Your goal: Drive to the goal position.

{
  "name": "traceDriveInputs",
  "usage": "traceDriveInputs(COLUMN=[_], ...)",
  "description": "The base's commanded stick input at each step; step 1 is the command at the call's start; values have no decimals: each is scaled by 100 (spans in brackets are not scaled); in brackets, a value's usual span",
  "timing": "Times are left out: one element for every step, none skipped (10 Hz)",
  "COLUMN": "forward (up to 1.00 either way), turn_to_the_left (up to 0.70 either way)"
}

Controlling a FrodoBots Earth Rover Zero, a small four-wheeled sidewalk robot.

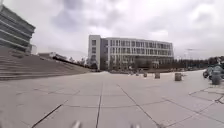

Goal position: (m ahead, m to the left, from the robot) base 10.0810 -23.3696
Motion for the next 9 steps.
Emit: traceDriveInputs(forward=[70,70,70,70,70,70,70,70,70], turn_to_the_left=[0,0,0,0,-20,-31,-31,-30,-31])
